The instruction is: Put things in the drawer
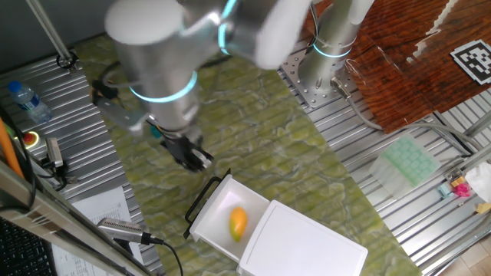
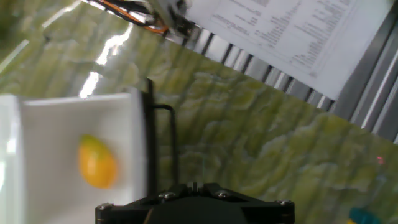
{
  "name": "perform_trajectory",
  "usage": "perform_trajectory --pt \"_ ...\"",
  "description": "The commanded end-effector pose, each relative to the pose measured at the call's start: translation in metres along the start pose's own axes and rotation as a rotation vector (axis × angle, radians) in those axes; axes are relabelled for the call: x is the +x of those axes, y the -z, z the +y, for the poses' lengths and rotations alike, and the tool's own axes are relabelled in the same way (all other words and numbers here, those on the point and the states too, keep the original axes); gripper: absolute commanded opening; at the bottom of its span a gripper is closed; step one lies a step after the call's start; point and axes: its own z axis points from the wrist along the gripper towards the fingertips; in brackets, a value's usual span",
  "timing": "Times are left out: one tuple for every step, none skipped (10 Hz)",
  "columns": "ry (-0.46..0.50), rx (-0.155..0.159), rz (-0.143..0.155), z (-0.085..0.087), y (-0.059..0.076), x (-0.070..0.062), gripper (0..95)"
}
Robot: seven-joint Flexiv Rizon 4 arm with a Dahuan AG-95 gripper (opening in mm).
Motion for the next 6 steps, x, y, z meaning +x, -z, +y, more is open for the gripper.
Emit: perform_trajectory --pt "0.03 -0.006 0.023 -0.019 -0.011 -0.012 0.0" --pt "0.037 -0.005 0.032 -0.022 -0.017 -0.012 0.0" --pt "0.057 -0.01 0.043 -0.025 -0.026 -0.01 0.0" --pt "0.067 -0.021 0.061 -0.028 -0.034 -0.009 0.0" --pt "0.08 -0.03 0.073 -0.031 -0.043 -0.007 0.0" --pt "0.09 -0.035 0.079 -0.032 -0.05 -0.005 0.0"
